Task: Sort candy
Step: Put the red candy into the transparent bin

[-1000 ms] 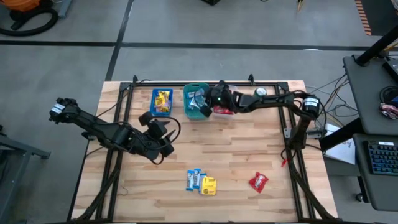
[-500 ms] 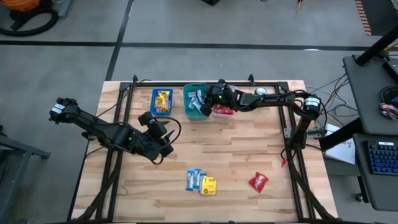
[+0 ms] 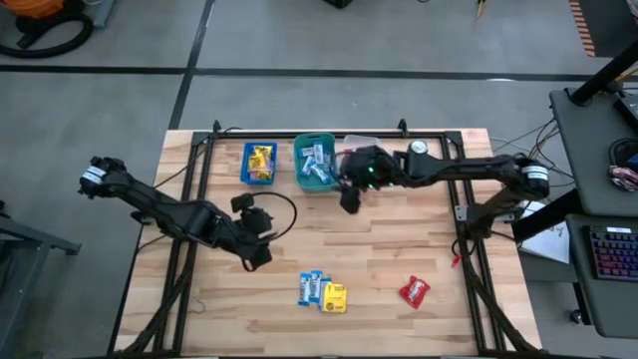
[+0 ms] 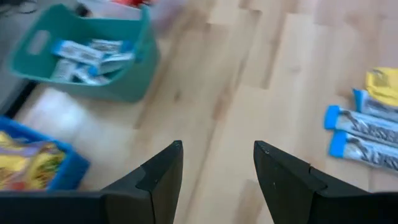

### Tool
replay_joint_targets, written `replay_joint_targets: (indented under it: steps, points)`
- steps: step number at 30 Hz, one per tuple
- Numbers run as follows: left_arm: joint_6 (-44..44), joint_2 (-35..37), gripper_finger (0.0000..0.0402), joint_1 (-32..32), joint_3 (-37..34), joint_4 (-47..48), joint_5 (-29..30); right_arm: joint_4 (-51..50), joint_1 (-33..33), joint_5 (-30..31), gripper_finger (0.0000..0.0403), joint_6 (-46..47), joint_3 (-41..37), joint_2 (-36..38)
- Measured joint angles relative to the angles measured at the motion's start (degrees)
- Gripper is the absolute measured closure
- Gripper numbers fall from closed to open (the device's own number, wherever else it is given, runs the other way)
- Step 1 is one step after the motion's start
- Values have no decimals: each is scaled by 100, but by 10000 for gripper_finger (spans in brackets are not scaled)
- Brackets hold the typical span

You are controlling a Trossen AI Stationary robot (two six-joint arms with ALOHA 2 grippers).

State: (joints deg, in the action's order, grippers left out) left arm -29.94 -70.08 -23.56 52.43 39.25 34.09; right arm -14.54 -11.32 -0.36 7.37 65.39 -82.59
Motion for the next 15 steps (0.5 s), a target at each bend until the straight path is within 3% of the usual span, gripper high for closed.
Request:
replay_joint_targets:
  steps: [10,15]
  points:
    - [1251,-2,221,-1,-1251,-2944,-981,-877,1248,-223,250,621,-2,394]
    - [1399,-2,221,-1,-1742,-4025,-1102,-945,1768,-225,250,813,-3,370]
